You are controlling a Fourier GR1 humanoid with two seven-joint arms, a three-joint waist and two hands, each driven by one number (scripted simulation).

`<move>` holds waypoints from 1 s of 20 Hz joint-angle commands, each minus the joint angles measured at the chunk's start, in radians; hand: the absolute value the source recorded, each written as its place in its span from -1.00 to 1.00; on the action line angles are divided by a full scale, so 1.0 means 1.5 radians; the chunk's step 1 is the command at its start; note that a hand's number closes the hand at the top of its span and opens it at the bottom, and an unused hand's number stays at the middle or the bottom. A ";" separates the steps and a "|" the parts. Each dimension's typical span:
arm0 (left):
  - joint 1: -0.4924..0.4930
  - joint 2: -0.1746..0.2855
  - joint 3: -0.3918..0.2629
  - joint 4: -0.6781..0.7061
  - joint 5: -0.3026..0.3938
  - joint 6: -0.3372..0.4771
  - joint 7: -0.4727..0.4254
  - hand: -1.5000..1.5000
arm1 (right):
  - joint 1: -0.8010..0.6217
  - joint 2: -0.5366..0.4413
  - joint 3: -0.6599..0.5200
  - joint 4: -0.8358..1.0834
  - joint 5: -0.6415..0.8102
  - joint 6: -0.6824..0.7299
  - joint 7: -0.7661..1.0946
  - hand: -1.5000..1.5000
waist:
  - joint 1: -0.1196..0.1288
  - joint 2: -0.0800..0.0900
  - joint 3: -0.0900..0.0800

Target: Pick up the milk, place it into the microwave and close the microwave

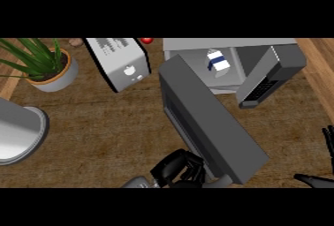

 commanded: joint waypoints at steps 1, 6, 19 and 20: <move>-0.028 -0.012 -0.078 -0.019 0.068 0.062 -0.007 1.00 | -0.018 0.011 0.024 -0.035 -0.006 0.076 -0.038 -1.00 | -0.020 0.002 -0.002; -0.077 -0.011 -0.080 0.008 0.125 0.129 -0.017 -1.00 | -0.022 0.000 0.037 -0.087 -0.030 0.083 0.005 -1.00 | -0.045 0.004 -0.003; -0.261 -0.012 -0.052 0.028 0.217 0.231 -0.028 1.00 | -0.051 -0.035 0.077 -0.168 -0.056 0.093 0.079 -1.00 | -0.120 0.017 -0.002; -0.274 -0.012 -0.049 0.030 0.228 0.234 -0.022 1.00 | -0.046 -0.027 0.086 -0.170 -0.059 0.105 0.077 -1.00 | -0.126 0.019 -0.001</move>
